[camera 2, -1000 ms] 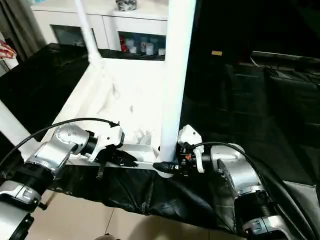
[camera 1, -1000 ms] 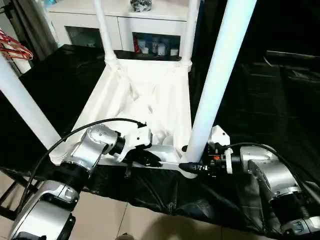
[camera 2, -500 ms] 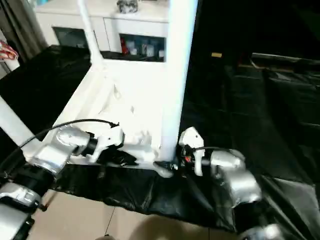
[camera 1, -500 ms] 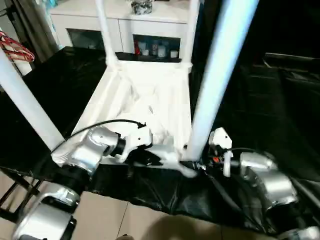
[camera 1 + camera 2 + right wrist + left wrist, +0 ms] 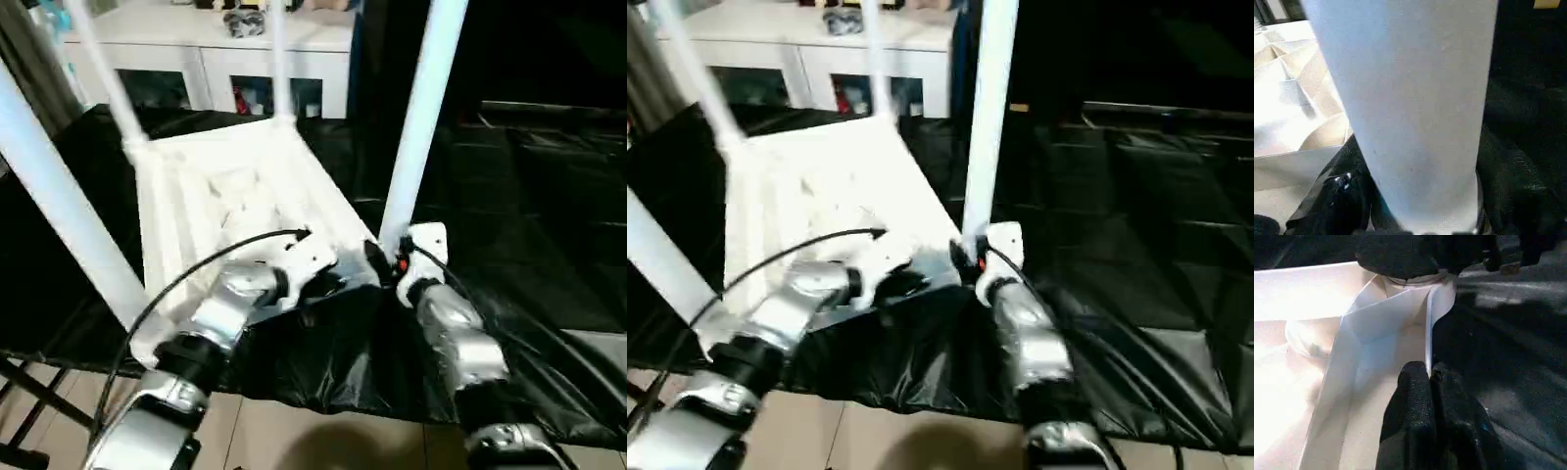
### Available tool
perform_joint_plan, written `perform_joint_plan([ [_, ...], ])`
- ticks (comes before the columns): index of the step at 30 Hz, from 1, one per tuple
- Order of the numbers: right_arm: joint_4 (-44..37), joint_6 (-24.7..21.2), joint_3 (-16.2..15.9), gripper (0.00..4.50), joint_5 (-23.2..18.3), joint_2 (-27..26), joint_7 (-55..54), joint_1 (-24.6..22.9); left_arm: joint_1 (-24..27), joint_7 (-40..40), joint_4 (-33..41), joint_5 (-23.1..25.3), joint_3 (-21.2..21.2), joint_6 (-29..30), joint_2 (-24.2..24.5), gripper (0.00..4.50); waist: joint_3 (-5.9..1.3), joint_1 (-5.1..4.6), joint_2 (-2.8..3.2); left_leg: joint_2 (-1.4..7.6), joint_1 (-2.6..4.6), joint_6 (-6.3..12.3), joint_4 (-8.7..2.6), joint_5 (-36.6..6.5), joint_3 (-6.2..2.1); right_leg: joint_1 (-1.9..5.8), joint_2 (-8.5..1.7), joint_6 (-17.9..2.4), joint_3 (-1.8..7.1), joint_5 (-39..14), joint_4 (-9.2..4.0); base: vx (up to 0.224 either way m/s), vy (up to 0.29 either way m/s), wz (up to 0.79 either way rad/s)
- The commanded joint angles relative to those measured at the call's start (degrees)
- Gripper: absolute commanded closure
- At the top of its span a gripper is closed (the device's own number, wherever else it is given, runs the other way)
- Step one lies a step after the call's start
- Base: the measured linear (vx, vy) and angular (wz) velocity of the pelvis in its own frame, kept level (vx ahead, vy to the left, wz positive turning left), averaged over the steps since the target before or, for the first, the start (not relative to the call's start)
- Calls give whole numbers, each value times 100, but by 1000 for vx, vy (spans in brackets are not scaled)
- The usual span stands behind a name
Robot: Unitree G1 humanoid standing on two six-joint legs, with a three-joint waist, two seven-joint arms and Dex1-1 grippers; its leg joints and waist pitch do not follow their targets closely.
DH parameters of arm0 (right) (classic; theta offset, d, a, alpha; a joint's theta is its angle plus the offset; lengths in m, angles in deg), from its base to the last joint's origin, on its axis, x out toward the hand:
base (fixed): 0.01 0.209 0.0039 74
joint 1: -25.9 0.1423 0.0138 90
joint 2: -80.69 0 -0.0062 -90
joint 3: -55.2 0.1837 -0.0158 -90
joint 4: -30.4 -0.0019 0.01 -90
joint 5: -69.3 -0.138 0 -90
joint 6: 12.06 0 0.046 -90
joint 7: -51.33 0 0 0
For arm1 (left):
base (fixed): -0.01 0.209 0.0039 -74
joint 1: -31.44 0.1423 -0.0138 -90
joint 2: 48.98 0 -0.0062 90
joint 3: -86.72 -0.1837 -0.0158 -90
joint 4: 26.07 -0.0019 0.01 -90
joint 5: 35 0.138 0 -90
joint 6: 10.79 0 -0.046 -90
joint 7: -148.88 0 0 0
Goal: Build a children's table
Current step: Rotate leg to tighten
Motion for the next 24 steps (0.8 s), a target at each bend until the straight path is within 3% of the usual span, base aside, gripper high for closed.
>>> perform_joint_plan([
  [1,238,9,-685,198,-22,-503,597,-73,-99,76,148,-109,-245,-41,-368,450,-228,5,-16,76,-15,61,-454,-1934,-48,184,-284,-628,196,-2513,-573,0,0,0],
  [3,102,-65,-576,128,-175,-426,852,-97,-61,-64,239,-166,-228,-69,-300,450,-232,8,-14,76,-38,114,-450,-1806,-32,207,-260,-744,207,-2114,-532,0,0,0],
  [6,-75,-159,-444,123,-364,-347,1078,-123,-20,-233,333,-237,-207,-102,-220,450,-246,23,-3,80,-53,180,-438,-1690,-23,236,-269,-859,215,-1785,-499,0,0,0],
  [7,-220,-210,-474,101,-442,-75,1443,-128,43,-539,456,-325,-210,-132,-57,450,-262,20,-2,91,-73,197,-435,-1524,-31,266,-264,-962,209,-1471,-451,0,0,0],
  [9,-302,-159,-609,79,-422,255,1857,-159,98,-798,529,-359,-229,-201,118,450,-288,34,2,85,-73,271,-394,-1324,-19,286,-261,-1069,205,-1127,-412,0,0,0],
  [15,-889,-306,-938,79,-606,1017,3284,-412,98,-1452,514,-393,-297,-495,547,450,-318,64,6,85,-88,585,-295,-675,14,318,-236,-1472,198,197,-270,0,0,0],
  [16,-1022,-356,-1022,79,-651,1154,3582,-475,89,-1579,508,-420,-311,-547,612,450,-317,91,35,99,-54,606,-291,-733,19,309,-233,-1503,187,164,-284,0,0,0],
  [19,-1270,-433,-1219,79,-734,1467,4234,-595,83,-1864,526,-487,-343,-616,750,450,-305,150,56,123,-47,583,-294,-891,30,310,-246,-1524,188,-74,-286,0,0,0],
  [24,-1552,-682,-1634,79,-870,1994,5329,-668,38,-2434,422,-555,-467,-825,1025,450,-271,211,45,141,-22,462,-330,-1278,33,291,-255,-1445,203,-696,-334,0,0,0],
])
